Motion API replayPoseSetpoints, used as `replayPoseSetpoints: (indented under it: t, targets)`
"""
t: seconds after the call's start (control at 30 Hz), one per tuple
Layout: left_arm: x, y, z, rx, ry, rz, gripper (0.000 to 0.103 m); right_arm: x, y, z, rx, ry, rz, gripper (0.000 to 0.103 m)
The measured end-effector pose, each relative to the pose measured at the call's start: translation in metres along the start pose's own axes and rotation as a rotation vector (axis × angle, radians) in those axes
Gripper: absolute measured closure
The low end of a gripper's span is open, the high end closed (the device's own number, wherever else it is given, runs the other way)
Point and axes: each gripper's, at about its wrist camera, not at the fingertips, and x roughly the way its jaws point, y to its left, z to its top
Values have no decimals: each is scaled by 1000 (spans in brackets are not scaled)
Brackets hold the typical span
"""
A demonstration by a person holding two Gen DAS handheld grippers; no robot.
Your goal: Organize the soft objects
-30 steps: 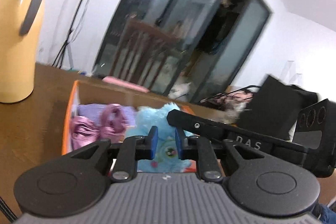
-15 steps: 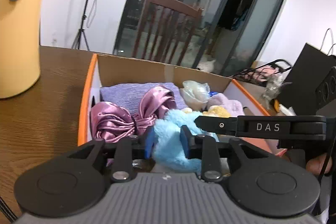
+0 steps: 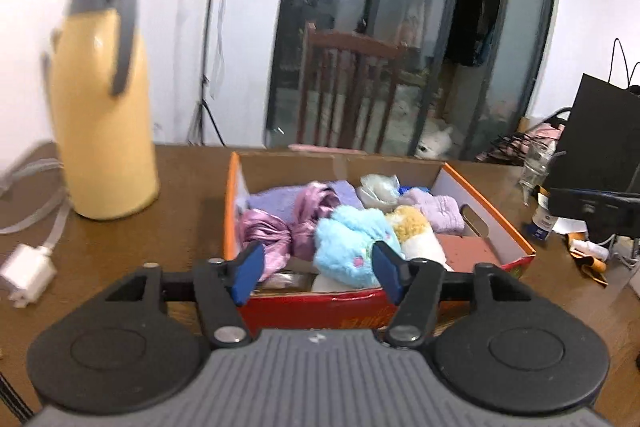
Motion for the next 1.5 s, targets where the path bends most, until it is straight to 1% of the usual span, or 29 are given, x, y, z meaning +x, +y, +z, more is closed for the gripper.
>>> replayPoseSetpoints:
  t: [0.07, 0.1, 0.17, 0.23, 0.3, 0.33, 0.4, 0.47, 0.53, 0.6, 0.63, 0.67, 0.7, 0.77, 0.83, 0.9, 0.97, 1.03, 1.07, 1.1, 1.17, 1.2, 1.23, 1.3, 1.4, 1.5]
  targets:
    - [-24, -6, -2, 11, -36, 24, 35, -21, -9, -6, -5, -9, -23, 39]
    - [-35, -9, -3, 15, -56, 33, 30, -31, -12, -10, -8, -13, -30, 39]
    - [-59, -16, -9, 29, -94, 54, 26, -51, -19, -18, -12, -20, -37, 38]
    - [-79, -25, -16, 54, -123, 74, 25, -70, -23, -27, -13, -31, -38, 36]
    - [-105, -30, -30, 58, -158, 90, 20, -89, -25, -41, 4, -49, -28, 29]
    - [-119, -33, -41, 56, -182, 89, 19, -99, -25, -51, 18, -62, -14, 29]
    - [-141, -36, -62, 60, -203, 83, 17, -112, -24, -69, 25, -75, 3, 29]
    - [-161, -42, -85, 65, -218, 88, 17, -122, -17, -86, 15, -93, -18, 29]
    - [-179, -46, -107, 61, -236, 102, 14, -134, -8, -102, -4, -113, -35, 29]
    - [-196, -49, -128, 69, -255, 119, 8, -150, 2, -117, -34, -149, -35, 28]
    - [-204, -51, -139, 73, -269, 132, 7, -160, 7, -126, -53, -170, -37, 27]
    - [-211, -52, -148, 78, -275, 134, 7, -168, 11, -135, -65, -189, -41, 22]
    - [-216, -52, -157, 87, -274, 132, 6, -178, 15, -144, -72, -212, -46, 19]
    - [-226, -51, -175, 81, -274, 152, 6, -196, 24, -162, -85, -240, -56, 19]
    - [-240, -51, -190, 63, -280, 171, 6, -213, 33, -182, -114, -238, -67, 19]
    - [-259, -53, -206, 33, -306, 169, 2, -230, 40, -199, -101, -233, -49, 18]
    - [-279, -55, -225, 6, -326, 168, 2, -245, 46, -217, -84, -225, -18, 17]
    - [-298, -59, -242, -16, -306, 168, 2, -260, 55, -242, -83, -207, -12, 17]
    - [-307, -62, -248, -26, -300, 164, 2, -266, 60, -253, -101, -196, -5, 17]
    - [-314, -65, -252, -20, -299, 157, 2, -274, 64, -263, -128, -190, 0, 17]
    - [-331, -73, -261, 26, -308, 152, 2, -290, 73, -281, -169, -194, -31, 17]
    - [-340, -77, -267, 58, -323, 157, 0, -297, 76, -286, -170, -193, -40, 16]
    - [-348, -80, -272, 79, -340, 163, 0, -303, 79, -290, -158, -191, -23, 16]
    - [-359, -82, -282, 75, -350, 173, 0, -310, 82, -293, -127, -174, 28, 15]
    - [-363, -83, -290, 26, -323, 157, 0, -319, 98, -301, -146, -174, 32, 15]
    - [-359, -88, -292, 38, -296, 144, 0, -327, 109, -307, -183, -209, 33, 15]
